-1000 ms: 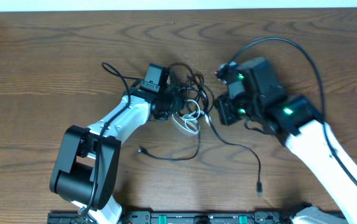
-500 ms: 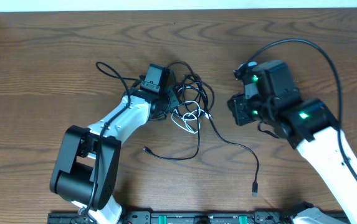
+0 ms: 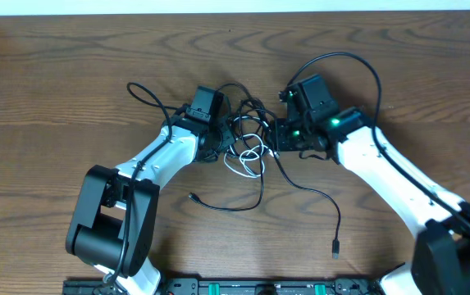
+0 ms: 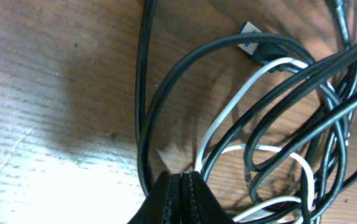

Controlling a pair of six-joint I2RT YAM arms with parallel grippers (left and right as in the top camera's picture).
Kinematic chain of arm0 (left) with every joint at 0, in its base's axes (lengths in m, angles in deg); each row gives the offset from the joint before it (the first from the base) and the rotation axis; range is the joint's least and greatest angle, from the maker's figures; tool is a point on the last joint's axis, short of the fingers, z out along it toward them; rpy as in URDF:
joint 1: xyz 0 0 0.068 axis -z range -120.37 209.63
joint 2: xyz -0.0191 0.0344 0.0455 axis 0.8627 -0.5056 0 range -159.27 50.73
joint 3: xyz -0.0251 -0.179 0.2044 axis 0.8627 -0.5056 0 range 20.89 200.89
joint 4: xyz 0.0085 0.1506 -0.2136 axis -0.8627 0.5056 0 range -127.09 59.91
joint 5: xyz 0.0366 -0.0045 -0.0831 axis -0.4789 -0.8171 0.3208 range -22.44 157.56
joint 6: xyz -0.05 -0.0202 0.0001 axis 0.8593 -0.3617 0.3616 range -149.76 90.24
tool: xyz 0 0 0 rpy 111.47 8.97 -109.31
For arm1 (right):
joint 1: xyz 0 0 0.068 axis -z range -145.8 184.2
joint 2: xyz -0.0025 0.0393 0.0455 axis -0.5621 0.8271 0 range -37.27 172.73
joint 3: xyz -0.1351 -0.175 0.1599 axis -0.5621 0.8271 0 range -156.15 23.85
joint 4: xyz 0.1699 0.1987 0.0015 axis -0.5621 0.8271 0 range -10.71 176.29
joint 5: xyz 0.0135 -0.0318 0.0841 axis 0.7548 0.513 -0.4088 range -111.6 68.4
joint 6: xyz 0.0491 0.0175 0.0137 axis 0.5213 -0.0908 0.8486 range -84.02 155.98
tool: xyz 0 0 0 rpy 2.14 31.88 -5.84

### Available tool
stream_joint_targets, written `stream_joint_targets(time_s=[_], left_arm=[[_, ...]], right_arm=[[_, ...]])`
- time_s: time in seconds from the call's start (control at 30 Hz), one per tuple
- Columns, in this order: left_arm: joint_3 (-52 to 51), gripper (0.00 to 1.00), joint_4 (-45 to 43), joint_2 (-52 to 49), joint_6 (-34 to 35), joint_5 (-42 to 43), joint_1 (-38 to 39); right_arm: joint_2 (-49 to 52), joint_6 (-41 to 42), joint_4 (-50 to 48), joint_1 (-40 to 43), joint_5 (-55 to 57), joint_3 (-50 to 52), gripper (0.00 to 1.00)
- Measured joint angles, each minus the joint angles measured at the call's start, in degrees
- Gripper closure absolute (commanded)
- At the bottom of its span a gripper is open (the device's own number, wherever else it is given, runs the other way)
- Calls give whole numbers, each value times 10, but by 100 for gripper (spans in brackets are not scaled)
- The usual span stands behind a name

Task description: Untangle cables

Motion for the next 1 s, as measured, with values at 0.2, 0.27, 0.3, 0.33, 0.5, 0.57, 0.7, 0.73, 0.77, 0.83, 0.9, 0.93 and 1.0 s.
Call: stream_joint_targets(time_s=[0.2, 0.27, 0.3, 0.33, 0.5, 0.57, 0.7, 0.73, 0.77, 0.83, 0.9, 0.93, 1.0], left_arm=[[0, 92, 6, 0, -1, 0, 0], [0, 92, 6, 0, -1, 0, 0], [0, 92, 6, 0, -1, 0, 0], [0, 92, 6, 0, -1, 0, 0], [0, 92, 7, 0, -2, 0, 0], [0, 92, 7, 0, -3, 0, 0], [0, 92, 7, 0, -3, 0, 0], [0, 92, 7, 0, -3, 0, 0], [0, 92, 7, 0, -3, 0, 0], [0, 92, 9, 0, -3, 0, 0], [0, 92, 9, 0, -4, 0, 0], [0, 92, 9, 0, -5, 0, 0], [0, 92, 9, 0, -5, 0, 0]], right_arm=[[49, 11, -49, -14, -38, 0, 55], [65, 14, -61, -20, -44, 0, 54], [74, 14, -69, -24, -48, 0, 54], [82, 14, -78, -26, -50, 0, 54], [119, 15, -113, -33, -56, 0, 57], [128, 15, -115, -33, -57, 0, 66], [141, 16, -92, -33, -56, 0, 79], [142, 17, -77, -33, -55, 0, 80], [142, 17, -68, -33, -54, 0, 81], [142, 18, -32, -33, -44, 0, 78], [143, 17, -15, -33, -35, 0, 75], [143, 17, -4, -33, -26, 0, 73], [143, 17, 15, -34, -5, 0, 72]])
